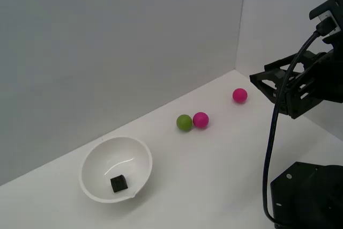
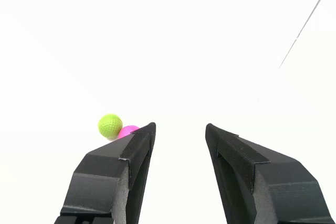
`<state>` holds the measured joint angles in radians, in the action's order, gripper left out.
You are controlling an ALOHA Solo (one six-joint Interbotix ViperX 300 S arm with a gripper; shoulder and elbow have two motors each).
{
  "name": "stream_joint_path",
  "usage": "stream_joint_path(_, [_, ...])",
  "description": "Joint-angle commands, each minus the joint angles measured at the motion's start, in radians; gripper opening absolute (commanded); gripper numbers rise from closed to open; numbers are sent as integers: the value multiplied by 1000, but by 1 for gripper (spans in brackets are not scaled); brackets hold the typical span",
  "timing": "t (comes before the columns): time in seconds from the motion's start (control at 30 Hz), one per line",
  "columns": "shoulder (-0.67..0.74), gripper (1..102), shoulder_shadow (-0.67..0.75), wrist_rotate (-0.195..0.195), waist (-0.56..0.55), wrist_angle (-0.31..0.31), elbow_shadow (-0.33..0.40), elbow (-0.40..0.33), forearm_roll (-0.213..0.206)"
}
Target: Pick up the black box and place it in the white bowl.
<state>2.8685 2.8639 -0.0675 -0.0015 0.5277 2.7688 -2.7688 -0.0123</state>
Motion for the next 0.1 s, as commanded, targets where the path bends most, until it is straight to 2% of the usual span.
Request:
stream_joint_path(0.0, [-3, 52, 2, -17, 9, 8, -3, 2, -9])
stream_joint_path(0.07, [-3, 52, 3, -17, 8, 8, -3, 2, -9])
